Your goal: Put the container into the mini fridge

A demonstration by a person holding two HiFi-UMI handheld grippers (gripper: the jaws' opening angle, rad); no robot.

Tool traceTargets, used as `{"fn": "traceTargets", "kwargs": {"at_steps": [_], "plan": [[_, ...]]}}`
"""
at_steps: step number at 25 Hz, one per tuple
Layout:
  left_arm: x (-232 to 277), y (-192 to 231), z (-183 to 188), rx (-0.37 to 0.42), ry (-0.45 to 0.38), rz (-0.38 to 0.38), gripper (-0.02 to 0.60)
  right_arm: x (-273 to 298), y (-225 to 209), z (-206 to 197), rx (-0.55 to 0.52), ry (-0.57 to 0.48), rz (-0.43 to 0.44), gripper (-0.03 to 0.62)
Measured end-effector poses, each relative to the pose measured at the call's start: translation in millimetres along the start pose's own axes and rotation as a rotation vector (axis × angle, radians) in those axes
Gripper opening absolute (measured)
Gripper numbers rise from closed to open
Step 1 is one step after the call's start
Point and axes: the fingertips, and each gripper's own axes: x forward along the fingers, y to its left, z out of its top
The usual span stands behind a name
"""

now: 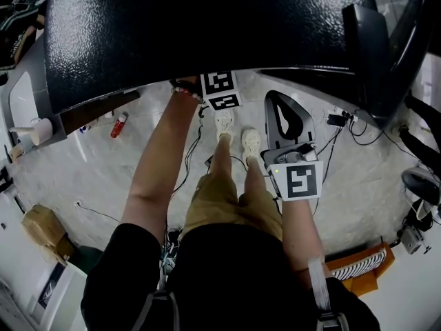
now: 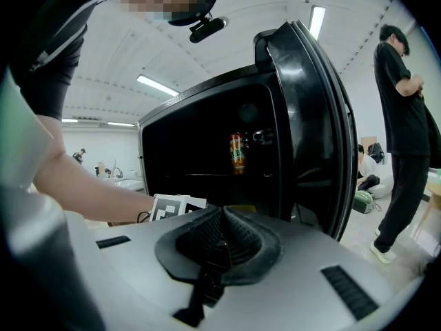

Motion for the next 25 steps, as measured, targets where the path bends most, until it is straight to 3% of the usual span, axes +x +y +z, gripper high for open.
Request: {"fn": "traceTargets", "kwargs": {"at_steps": [5,14,25], "plan": [[0.3,6.1,-8.7,-0.032,0.022,0.03,0.083,-1.4,2.3,-4.8,-0.017,0.013,0.01,0.037],[-7.6,9.8,-1.1,-0.024,-0.023,0.036,0.103,-0.4,6.9,6.2,-0.011,-0.004,0.0,0.037],[-39.2,10.4,9.9,-0.082,-0.054,0.08,0.103,-26.8,17.4,12.7,-0.052,-0.01,0.013,0.037]]}}
